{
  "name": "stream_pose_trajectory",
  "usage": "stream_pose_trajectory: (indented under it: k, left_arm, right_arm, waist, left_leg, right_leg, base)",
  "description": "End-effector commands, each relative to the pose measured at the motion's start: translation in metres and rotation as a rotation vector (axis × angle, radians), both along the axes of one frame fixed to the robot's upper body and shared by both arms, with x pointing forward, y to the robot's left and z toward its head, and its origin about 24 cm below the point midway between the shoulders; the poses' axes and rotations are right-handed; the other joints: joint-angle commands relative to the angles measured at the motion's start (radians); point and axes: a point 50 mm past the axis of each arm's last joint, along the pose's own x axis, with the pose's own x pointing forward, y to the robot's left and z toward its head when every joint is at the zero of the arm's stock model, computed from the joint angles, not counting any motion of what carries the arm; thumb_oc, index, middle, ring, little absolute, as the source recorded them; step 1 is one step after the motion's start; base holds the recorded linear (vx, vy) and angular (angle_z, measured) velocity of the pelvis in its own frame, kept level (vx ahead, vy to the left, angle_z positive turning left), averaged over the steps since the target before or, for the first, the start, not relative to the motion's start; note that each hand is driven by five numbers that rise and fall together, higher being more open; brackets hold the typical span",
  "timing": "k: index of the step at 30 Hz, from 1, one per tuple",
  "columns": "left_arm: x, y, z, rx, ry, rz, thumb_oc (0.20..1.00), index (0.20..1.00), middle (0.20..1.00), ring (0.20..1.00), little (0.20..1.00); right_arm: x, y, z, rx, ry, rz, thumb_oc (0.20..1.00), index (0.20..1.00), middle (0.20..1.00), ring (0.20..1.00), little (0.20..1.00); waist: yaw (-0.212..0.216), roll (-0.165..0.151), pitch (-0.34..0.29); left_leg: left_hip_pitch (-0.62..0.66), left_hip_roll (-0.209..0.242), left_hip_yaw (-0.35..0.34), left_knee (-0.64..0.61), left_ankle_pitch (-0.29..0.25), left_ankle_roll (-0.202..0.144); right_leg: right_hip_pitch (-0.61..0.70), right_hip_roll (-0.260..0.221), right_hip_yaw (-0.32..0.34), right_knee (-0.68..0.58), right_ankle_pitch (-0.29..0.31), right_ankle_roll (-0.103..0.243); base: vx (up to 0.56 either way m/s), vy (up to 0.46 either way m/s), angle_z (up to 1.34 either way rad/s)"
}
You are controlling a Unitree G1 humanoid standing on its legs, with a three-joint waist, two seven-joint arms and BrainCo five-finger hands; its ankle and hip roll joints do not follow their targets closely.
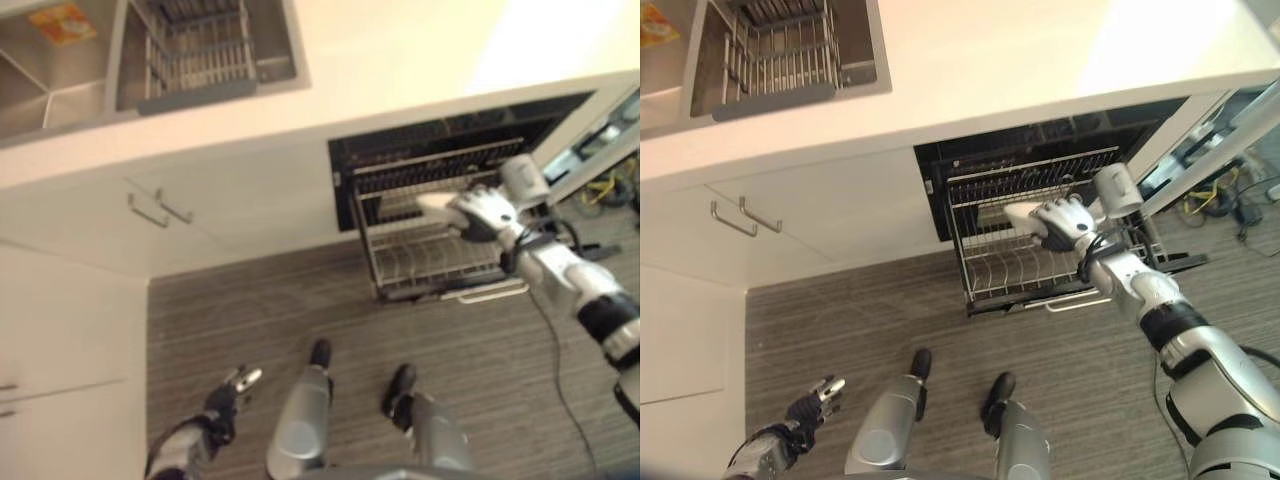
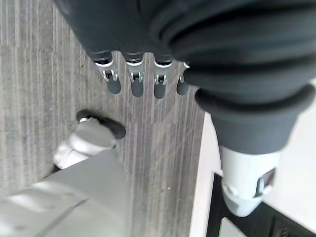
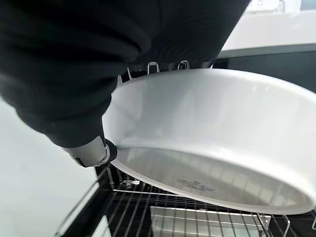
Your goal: Place the dishes in the dishwasher.
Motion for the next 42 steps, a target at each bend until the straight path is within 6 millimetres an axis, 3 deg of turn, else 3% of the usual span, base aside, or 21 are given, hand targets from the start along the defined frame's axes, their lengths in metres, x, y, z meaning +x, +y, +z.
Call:
stream_pose_trajectory:
  k: [1, 6, 14, 21, 28, 37, 38, 42]
  left_arm:
    - [0.007, 0.016, 0.012, 0.101, -0.08, 0.017, 1.0, 1.0, 1.0, 1.0, 1.0]
    - [0.022, 0.015, 0.023, 0.195, -0.158, 0.03, 1.0, 1.0, 1.0, 1.0, 1.0]
    - [0.029, 0.019, 0.034, 0.264, -0.221, 0.027, 1.0, 1.0, 1.0, 1.0, 1.0]
    - [0.033, 0.018, 0.039, 0.256, -0.256, 0.016, 1.0, 1.0, 1.0, 1.0, 1.0]
    - [0.045, 0.008, 0.048, 0.223, -0.333, 0.015, 1.0, 1.0, 1.0, 1.0, 1.0]
    - [0.05, 0.007, 0.058, 0.197, -0.386, 0.021, 1.0, 1.0, 1.0, 1.0, 1.0]
    - [0.05, 0.008, 0.06, 0.194, -0.399, 0.021, 1.0, 1.0, 1.0, 1.0, 1.0]
    - [0.053, 0.012, 0.067, 0.18, -0.434, 0.037, 1.0, 1.0, 1.0, 1.0, 1.0]
  right_arm:
    - [0.007, 0.002, 0.028, 0.058, -0.166, -0.001, 0.2, 0.2, 0.2, 0.2, 0.2]
    - [0.015, 0.001, 0.046, -0.012, -0.274, -0.023, 0.2, 0.2, 0.2, 0.2, 0.2]
    - [0.023, -0.004, 0.059, -0.071, -0.302, -0.072, 0.2, 0.2, 0.2, 0.2, 0.2]
    - [0.028, 0.0, 0.061, -0.064, -0.284, -0.084, 0.2, 0.2, 0.2, 0.2, 0.2]
    - [0.033, 0.008, 0.056, -0.073, -0.269, -0.093, 0.2, 0.2, 0.2, 0.2, 0.2]
    - [0.034, 0.0, 0.062, -0.078, -0.295, -0.143, 0.2, 0.2, 0.2, 0.2, 0.2]
    - [0.034, -0.003, 0.064, -0.073, -0.301, -0.164, 0.2, 0.2, 0.2, 0.2, 0.2]
    - [0.034, -0.013, 0.073, -0.073, -0.323, -0.218, 0.2, 0.2, 0.2, 0.2, 0.2]
  waist:
    - [0.025, -0.016, -0.065]
    - [0.044, 0.002, -0.042]
    - [0.073, 0.008, -0.02]
    - [0.085, 0.015, -0.004]
    - [0.098, 0.044, 0.018]
    - [0.108, 0.067, 0.037]
    - [0.114, 0.071, 0.039]
    - [0.114, 0.084, 0.049]
  left_leg:
    - [-0.021, -0.037, 0.025, 0.009, -0.012, 0.019]
    - [-0.055, -0.047, 0.015, 0.009, -0.001, 0.017]
    - [-0.084, -0.055, 0.001, 0.009, 0.006, 0.015]
    - [-0.105, -0.061, -0.008, 0.009, 0.014, 0.015]
    - [-0.134, -0.074, -0.016, 0.009, 0.029, 0.015]
    - [-0.169, -0.085, -0.023, 0.009, 0.045, 0.012]
    - [-0.162, -0.084, -0.029, 0.009, 0.02, 0.005]
    - [-0.189, -0.088, -0.028, 0.009, 0.029, 0.004]
  right_leg:
    - [0.031, -0.041, 0.005, -0.039, 0.057, 0.104]
    - [-0.002, -0.049, 0.002, -0.039, 0.066, 0.104]
    - [-0.025, -0.055, -0.013, -0.039, 0.076, 0.108]
    - [-0.044, -0.056, -0.019, -0.039, 0.084, 0.111]
    - [-0.072, -0.07, -0.031, -0.039, 0.096, 0.116]
    - [-0.103, -0.078, -0.038, -0.039, 0.105, 0.121]
    - [-0.097, -0.073, -0.031, -0.039, 0.084, 0.136]
    - [-0.122, -0.076, -0.028, -0.039, 0.088, 0.14]
  base:
    - [-0.07, -0.001, 0.01]
    - [-0.04, 0.003, 0.05]
    - [0.0, -0.019, 0.02]
    - [0.0, -0.015, 0.02]
    - [-0.02, 0.011, 0.02]
    - [-0.01, -0.004, 0.03]
    - [0.04, -0.052, 0.03]
    - [-0.03, -0.02, 0.04]
